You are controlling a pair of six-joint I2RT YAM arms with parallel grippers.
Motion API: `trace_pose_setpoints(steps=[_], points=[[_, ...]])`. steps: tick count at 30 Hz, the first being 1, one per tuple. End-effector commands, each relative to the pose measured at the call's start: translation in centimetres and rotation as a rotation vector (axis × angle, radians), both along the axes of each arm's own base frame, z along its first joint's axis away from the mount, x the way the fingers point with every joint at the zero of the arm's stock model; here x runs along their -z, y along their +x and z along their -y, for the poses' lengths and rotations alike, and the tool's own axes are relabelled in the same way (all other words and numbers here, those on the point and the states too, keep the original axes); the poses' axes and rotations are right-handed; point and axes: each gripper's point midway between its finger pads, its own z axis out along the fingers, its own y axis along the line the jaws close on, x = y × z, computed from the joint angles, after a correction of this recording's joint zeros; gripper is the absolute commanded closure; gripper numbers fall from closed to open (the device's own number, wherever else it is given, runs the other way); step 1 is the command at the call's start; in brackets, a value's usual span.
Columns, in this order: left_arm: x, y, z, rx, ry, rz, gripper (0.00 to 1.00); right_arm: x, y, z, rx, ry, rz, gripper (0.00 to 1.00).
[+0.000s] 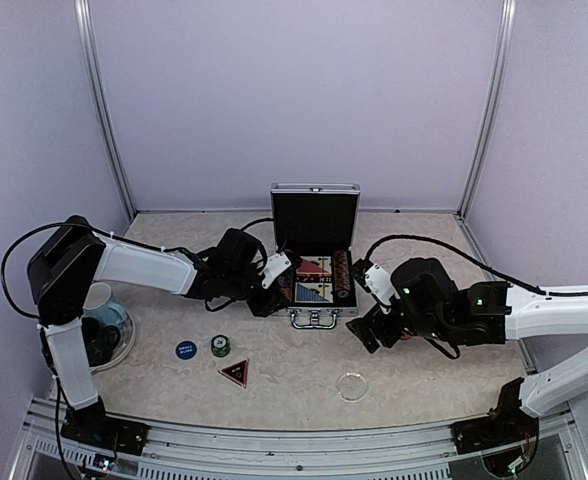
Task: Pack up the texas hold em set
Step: Place the poker chip in the slot.
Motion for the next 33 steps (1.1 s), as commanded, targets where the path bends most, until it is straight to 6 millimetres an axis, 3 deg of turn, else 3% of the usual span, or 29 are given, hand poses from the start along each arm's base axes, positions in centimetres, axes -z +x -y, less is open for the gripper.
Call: trace_pose_setpoints(steps=[1,10,20,24,33], points=[[-1.1,0.3,0.0,-0.029,-0.022,0.025,0.47,-1.1,0.1,0.1,0.014,0.043,0.008,0.01],[-2.1,0.7,-0.5,-0.065,-0.03,0.052,0.42,-1.4,0.1,0.1,0.012,0.047,0.016,0.01],[-5.6,1.1,-1.1,-0.137,-0.139,0.088,0.4,-1.4,0.2,0.2,0.019,0.048,0.02,0.01],[-5.8,-0.4,-0.2,-0.081,-0.16,0.048,0.51,-1.4,0.3,0.1,0.015,0.044,0.02,0.01],[-3.1,-2.9,0.7,-0.09,-0.116,-0.058,0.94,-1.5,0.4,-0.2,0.011,0.042,0.019,0.01]])
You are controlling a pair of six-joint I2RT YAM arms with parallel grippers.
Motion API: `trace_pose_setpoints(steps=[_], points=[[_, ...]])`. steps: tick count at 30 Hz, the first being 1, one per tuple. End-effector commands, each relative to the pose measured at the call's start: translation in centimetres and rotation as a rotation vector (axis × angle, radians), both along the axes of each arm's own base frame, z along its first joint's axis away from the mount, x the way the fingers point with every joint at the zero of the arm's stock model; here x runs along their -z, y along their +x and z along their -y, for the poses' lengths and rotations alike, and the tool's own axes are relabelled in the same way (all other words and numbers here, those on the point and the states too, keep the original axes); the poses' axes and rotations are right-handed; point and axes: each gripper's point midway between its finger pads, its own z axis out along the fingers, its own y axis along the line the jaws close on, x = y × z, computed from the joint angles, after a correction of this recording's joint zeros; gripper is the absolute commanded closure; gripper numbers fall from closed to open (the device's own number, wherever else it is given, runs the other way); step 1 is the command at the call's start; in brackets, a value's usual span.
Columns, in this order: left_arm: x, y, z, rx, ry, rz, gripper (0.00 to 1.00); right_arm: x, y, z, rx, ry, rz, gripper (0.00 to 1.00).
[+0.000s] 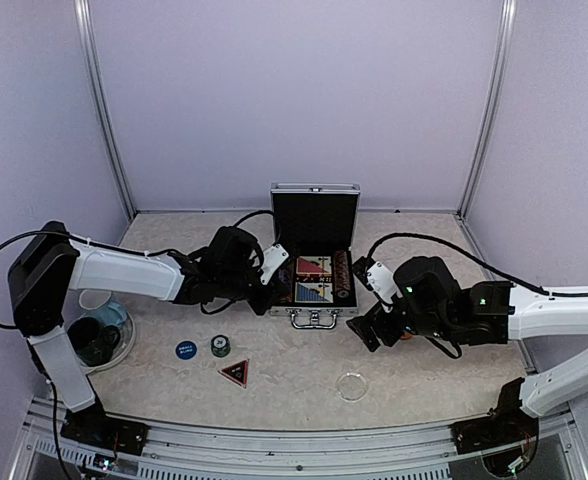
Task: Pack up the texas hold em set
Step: Place the poker chip in the slot, then pick up the pile of poker chips from the pile of poker chips.
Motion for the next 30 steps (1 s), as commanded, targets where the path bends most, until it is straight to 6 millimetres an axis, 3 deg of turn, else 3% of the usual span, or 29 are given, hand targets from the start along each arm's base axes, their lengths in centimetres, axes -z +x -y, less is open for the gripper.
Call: trace_pose_setpoints(steps=[1,7,19,25,30], points=[[1.3,-1.3,0.1,0.0,0.007,-0.072,0.96,-1.0,0.4,-0.4,0.001,0.027,0.015,0.01],[3.1,-1.6,0.5,0.018,0.023,-0.119,1.0,-0.9,0.5,-0.7,-0.003,0.023,0.011,0.01],[6.3,0.5,0.1,-0.04,0.038,-0.193,1.0,-1.2,0.3,-0.3,0.008,0.026,0.009,0.01],[5.8,1.7,-0.3,-0.089,0.025,-0.169,1.0,-0.9,0.4,-0.4,0.008,0.026,0.003,0.01],[4.2,2.4,-0.3,-0.101,-0.005,-0.133,1.0,-0.7,0.4,-0.6,0.007,0.022,-0.001,0.01]])
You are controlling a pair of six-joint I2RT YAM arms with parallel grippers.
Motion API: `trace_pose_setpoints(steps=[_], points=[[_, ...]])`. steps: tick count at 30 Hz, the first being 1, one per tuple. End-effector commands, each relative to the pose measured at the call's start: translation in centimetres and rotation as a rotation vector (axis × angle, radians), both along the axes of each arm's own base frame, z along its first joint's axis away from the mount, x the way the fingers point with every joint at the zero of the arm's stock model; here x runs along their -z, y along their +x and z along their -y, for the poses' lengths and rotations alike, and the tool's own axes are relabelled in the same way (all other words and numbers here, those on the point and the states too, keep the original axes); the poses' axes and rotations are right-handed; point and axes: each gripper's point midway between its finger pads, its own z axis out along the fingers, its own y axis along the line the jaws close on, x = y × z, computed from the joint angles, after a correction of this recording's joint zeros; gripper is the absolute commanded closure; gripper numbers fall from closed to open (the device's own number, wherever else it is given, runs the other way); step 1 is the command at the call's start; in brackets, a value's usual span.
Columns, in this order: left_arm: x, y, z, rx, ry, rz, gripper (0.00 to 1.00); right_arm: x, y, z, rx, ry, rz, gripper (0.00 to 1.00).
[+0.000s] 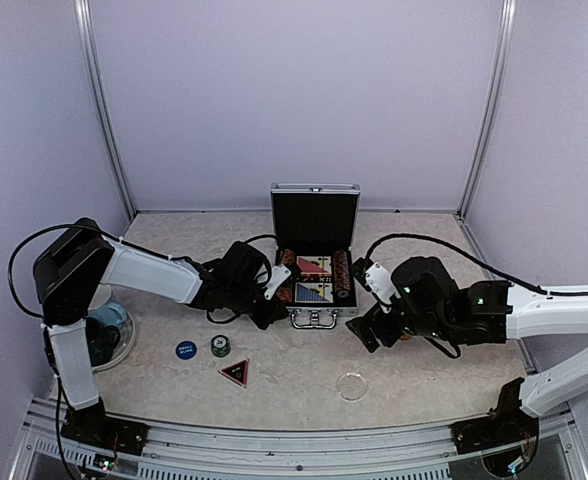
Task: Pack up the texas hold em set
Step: Pick up the pile of poker chips from the pile of poker chips.
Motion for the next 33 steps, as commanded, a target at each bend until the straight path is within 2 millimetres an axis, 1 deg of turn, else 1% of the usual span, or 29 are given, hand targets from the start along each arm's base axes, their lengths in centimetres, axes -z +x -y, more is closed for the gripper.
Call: trace_pose_setpoints(steps=[1,4,17,23,33], points=[[-2.7,3.2,-0.3,-0.078,-0.042,0.098,1.0,-1.0,0.4,-0.5,0.009,0.034,0.009,0.01],[-3.4,3.4,-0.3,-0.085,-0.062,0.113,1.0,-1.1,0.4,-0.6,0.003,0.035,0.01,0.01],[-4.7,3.7,-0.5,-0.108,-0.107,0.141,1.0,-0.5,0.4,-0.3,0.015,0.027,0.005,0.01],[-4.2,3.9,-0.4,-0.112,-0.099,0.131,1.0,-0.2,0.4,-0.4,0.011,0.025,0.002,0.01],[-3.6,3.3,-0.2,-0.104,-0.107,0.112,1.0,0.8,0.2,-0.5,-0.001,0.009,-0.017,0.01]])
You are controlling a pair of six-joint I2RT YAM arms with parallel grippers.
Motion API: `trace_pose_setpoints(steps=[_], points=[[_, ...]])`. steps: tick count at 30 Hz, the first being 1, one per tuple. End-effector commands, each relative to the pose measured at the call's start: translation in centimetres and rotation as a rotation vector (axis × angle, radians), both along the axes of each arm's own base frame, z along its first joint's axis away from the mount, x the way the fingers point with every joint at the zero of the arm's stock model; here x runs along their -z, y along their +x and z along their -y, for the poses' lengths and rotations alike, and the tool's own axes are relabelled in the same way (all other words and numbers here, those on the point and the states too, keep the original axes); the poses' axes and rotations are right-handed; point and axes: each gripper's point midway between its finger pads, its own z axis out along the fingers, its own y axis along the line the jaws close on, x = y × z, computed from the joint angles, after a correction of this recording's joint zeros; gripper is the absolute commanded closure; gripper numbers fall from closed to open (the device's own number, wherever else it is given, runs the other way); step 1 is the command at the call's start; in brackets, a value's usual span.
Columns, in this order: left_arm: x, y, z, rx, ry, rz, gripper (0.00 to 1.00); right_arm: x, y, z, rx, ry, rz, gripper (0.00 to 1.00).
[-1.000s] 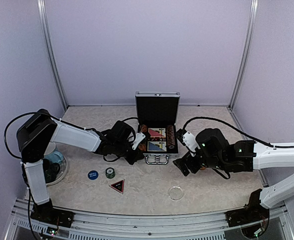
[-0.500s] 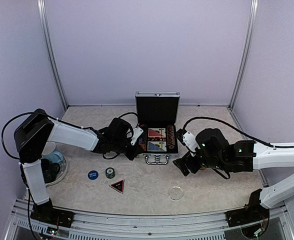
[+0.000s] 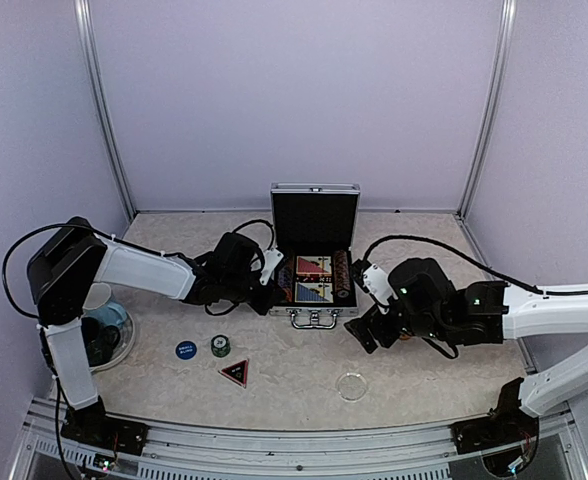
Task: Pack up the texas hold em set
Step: Pick up the pile of poker chips from the pile of poker chips.
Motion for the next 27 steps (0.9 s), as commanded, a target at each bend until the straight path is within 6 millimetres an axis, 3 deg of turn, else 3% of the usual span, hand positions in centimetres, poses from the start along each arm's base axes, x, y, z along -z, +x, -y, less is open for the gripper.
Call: trace_pose_setpoints(steps=[1,8,12,16,19,23,27], points=[[-0.7,0.3,0.4,-0.01,-0.033,0.018,0.99,0.5,0.1,-0.5,-0.006,0.012,-0.015,0.01],[2.3,-1.6,2.0,0.015,-0.045,-0.079,0.93,2.7,-0.1,-1.5,-0.032,-0.003,-0.061,0.01],[6.5,-4.1,4.3,0.067,-0.013,-0.176,0.92,5.1,-0.7,-3.3,-0.083,0.017,-0.132,0.01],[9.4,-5.7,5.9,0.107,0.071,-0.195,0.92,7.3,-1.0,-5.2,-0.103,-0.022,-0.187,0.01],[8.5,-5.3,6.0,0.111,0.067,-0.165,0.92,5.8,-1.3,-6.2,-0.14,-0.005,-0.148,0.01],[6.9,-4.3,5.3,0.093,0.043,-0.148,0.93,3.6,-0.5,-5.2,-0.102,0.006,-0.077,0.01],[5.8,-4.2,4.6,0.087,0.009,-0.144,0.93,2.7,-0.6,-4.4,-0.084,0.019,-0.065,0.01]])
